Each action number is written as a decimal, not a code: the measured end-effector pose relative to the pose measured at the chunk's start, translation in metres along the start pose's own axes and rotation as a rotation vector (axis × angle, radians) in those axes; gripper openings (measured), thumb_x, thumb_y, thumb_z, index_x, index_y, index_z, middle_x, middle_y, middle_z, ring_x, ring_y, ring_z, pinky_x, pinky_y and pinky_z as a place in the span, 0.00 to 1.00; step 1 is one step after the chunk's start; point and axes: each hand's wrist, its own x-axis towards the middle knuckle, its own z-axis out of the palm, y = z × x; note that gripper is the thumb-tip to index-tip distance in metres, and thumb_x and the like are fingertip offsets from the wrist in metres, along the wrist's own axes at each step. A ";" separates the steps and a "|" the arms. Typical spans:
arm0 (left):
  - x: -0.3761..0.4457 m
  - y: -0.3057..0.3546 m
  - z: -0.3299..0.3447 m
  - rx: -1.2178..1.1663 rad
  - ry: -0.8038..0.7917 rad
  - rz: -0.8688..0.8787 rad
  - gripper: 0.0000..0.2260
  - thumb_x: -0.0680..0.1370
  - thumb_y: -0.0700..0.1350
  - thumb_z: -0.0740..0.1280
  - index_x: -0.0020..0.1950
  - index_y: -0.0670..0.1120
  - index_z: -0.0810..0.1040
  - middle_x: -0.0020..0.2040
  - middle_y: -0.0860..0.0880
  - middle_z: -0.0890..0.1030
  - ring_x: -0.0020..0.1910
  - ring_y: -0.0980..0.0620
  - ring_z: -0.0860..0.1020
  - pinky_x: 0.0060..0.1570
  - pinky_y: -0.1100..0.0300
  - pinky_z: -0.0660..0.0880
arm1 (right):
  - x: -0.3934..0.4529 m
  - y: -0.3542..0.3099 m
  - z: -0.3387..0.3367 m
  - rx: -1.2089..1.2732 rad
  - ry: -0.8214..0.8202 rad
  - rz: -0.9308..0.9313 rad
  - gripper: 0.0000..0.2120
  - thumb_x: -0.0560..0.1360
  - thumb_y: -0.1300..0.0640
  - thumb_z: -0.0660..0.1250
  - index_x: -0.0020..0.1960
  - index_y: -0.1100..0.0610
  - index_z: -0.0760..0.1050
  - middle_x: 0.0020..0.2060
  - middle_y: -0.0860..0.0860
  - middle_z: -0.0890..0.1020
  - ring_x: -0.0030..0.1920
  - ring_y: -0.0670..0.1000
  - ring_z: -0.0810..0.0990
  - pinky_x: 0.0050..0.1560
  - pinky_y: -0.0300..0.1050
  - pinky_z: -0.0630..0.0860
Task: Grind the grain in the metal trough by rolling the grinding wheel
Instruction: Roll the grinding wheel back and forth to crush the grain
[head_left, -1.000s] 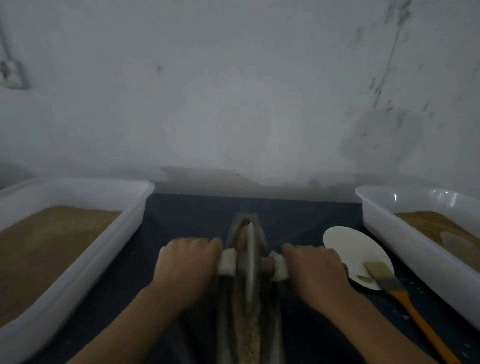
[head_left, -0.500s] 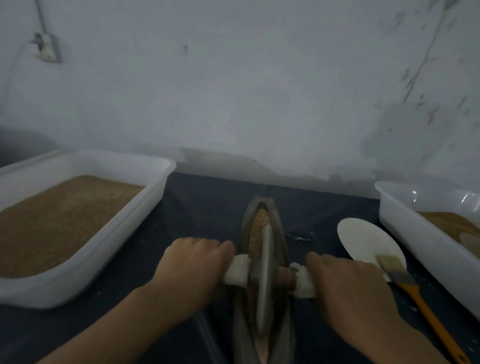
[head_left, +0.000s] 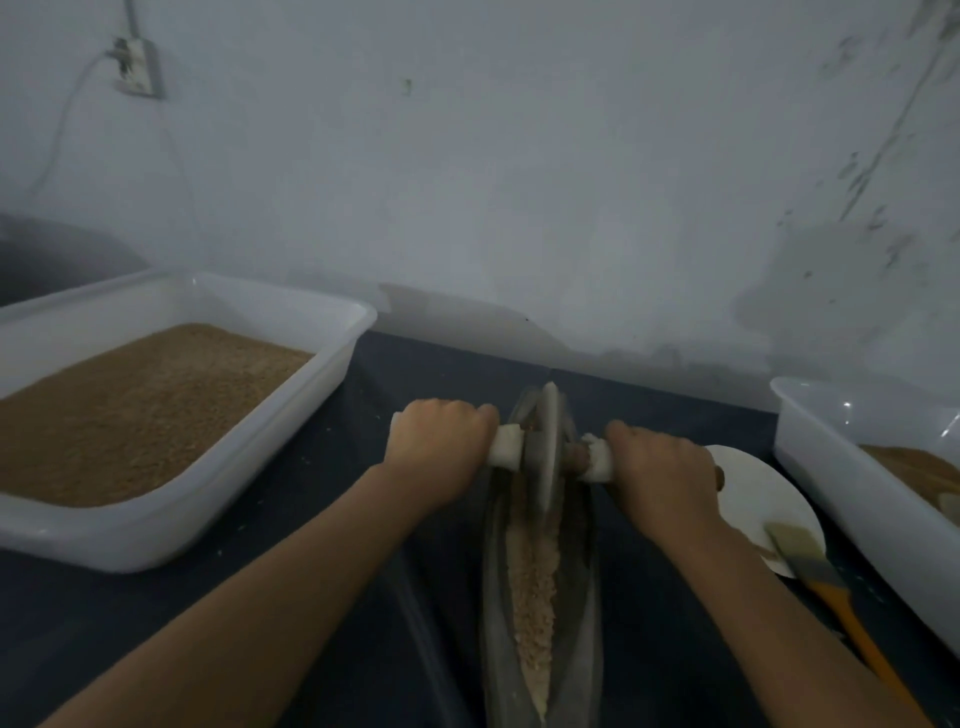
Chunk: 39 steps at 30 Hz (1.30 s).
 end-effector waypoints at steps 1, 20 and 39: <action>-0.001 0.000 -0.001 -0.008 -0.002 0.003 0.12 0.73 0.45 0.66 0.42 0.50 0.61 0.42 0.51 0.78 0.38 0.47 0.77 0.33 0.56 0.62 | -0.001 0.000 -0.002 -0.001 -0.021 -0.007 0.20 0.49 0.65 0.80 0.32 0.59 0.70 0.22 0.54 0.72 0.19 0.55 0.70 0.24 0.37 0.55; -0.029 0.006 -0.013 0.042 0.036 0.090 0.13 0.72 0.47 0.67 0.42 0.51 0.61 0.41 0.52 0.77 0.38 0.48 0.77 0.33 0.56 0.61 | -0.039 0.002 -0.002 -0.027 -0.066 -0.018 0.22 0.63 0.50 0.75 0.39 0.48 0.59 0.29 0.48 0.76 0.26 0.55 0.72 0.27 0.41 0.50; -0.076 0.006 -0.030 -0.026 0.150 0.200 0.23 0.53 0.44 0.79 0.35 0.50 0.66 0.28 0.52 0.70 0.25 0.53 0.62 0.28 0.62 0.55 | -0.078 -0.011 -0.040 -0.024 -0.095 -0.033 0.20 0.53 0.62 0.78 0.35 0.54 0.68 0.25 0.51 0.73 0.21 0.55 0.70 0.23 0.40 0.56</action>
